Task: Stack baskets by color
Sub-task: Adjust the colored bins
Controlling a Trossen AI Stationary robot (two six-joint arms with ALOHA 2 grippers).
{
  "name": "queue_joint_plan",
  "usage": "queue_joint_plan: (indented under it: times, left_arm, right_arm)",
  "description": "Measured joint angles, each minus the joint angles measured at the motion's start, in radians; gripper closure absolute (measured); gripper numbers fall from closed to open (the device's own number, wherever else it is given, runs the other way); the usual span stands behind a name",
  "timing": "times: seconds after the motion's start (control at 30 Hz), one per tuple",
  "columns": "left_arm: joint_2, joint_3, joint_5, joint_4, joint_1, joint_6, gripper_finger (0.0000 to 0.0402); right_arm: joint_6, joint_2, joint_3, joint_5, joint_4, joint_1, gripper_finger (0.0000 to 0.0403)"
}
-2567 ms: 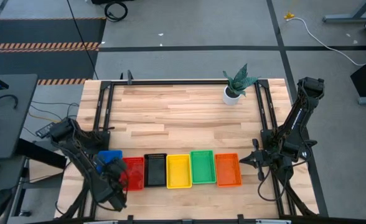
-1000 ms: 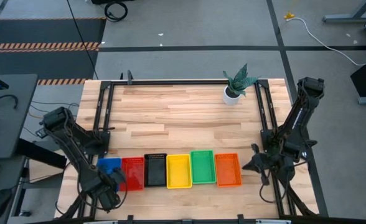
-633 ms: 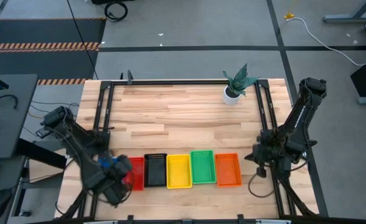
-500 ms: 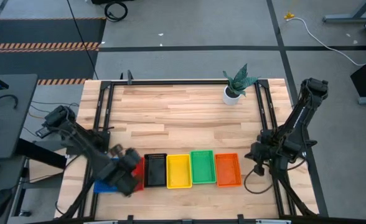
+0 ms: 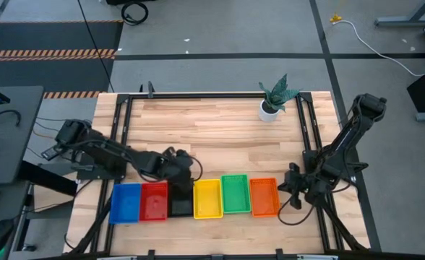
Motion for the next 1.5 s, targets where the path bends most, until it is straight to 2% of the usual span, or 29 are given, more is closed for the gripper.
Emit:
queue_joint_plan:
  times: [0.1,0.53,0.9,1.17,1.23,1.3,1.37,1.5]
  left_arm:
    - [0.000,-0.034,0.052,0.076,0.012,0.016,0.0400]
    - [0.000,-0.041,0.056,0.082,-0.079,-0.035,0.0400]
    - [0.006,-0.041,0.056,0.082,-0.126,-0.071,0.0400]
    - [0.006,-0.030,0.052,0.087,-0.130,-0.051,0.0400]
    - [0.006,0.003,0.009,0.087,-0.130,-0.014,0.0400]
    - [0.006,0.049,-0.078,0.090,-0.130,0.031,0.0400]
    - [0.006,0.098,-0.149,0.090,-0.108,0.065,0.0400]
    - [0.035,0.156,-0.126,0.133,-0.004,0.153,0.0400]
  right_arm:
    - [-0.029,0.016,0.000,0.000,0.029,-0.013,0.0400]
    - [-0.136,0.028,0.000,-0.049,0.133,-0.013,0.0399]
    - [-0.104,0.028,0.000,0.017,0.131,-0.014,0.0399]
    - [0.030,0.028,-0.001,0.072,0.064,-0.014,0.0400]
    - [0.049,0.028,0.006,0.072,0.036,-0.014,0.0400]
    - [0.068,0.027,0.026,0.071,-0.002,-0.014,0.0400]
    - [0.078,0.026,0.054,0.071,-0.057,-0.013,0.0400]
    - [0.115,0.026,0.118,0.070,-0.212,-0.012,0.0401]
